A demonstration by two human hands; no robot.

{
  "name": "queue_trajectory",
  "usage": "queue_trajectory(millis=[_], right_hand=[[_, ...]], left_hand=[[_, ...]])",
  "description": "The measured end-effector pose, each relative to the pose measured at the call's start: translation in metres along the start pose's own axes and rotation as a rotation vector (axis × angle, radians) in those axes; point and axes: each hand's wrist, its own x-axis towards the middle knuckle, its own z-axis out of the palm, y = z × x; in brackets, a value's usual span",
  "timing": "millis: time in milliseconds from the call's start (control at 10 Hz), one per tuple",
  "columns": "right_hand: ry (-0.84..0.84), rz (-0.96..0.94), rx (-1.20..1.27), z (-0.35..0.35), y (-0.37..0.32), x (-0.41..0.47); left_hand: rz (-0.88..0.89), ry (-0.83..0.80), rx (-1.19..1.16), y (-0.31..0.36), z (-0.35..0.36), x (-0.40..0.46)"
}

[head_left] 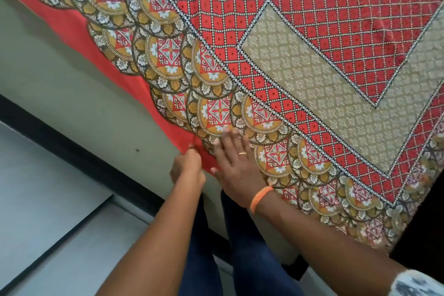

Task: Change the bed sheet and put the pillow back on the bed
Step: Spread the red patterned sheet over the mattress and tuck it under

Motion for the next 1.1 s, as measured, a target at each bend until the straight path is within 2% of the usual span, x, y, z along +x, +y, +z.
queue_trajectory(millis=[100, 200, 300, 400, 500, 600, 700, 800, 900, 1000, 1100], right_hand=[[0.396, -0.027, -0.047, 0.059, 0.091, 0.024], [0.181, 0.232, -0.08, 0.166, 0.194, 0.027], [0.019, 0.489, 0.18, 0.198, 0.235, 0.074], [0.0, 0.508, -0.073, 0.071, 0.09, 0.089], [-0.035, 0.073, -0.048, 0.02, -0.007, 0.061], [-0.182, -0.308, -0.015, 0.02, -0.02, 0.052], [0.172, -0.256, 0.286, -0.005, -0.009, 0.085], [0.404, 0.131, 0.381, -0.022, 0.008, 0.133], [0.148, 0.421, 0.175, -0.015, 0.034, 0.203], [0.018, 0.405, 0.044, 0.003, 0.026, 0.219], [0.004, 0.452, -0.043, 0.014, 0.007, 0.218]], left_hand=[[-0.029, 0.316, -0.186, 0.017, -0.006, -0.004], [0.236, 0.266, -0.162, 0.03, 0.005, -0.013], [0.226, -0.068, -0.321, 0.055, 0.03, -0.026], [0.207, -0.143, -0.331, 0.054, 0.027, -0.026], [0.248, -0.17, -0.289, 0.05, 0.0, -0.018], [0.26, -0.289, -0.295, 0.064, -0.017, -0.015], [0.282, -0.267, -0.257, 0.104, -0.028, -0.007], [0.239, -0.188, -0.324, 0.144, -0.032, -0.001], [0.269, -0.076, -0.4, 0.192, -0.035, 0.005], [0.271, -0.061, -0.345, 0.212, -0.037, 0.009], [0.31, 0.007, -0.203, 0.223, -0.041, 0.018]])
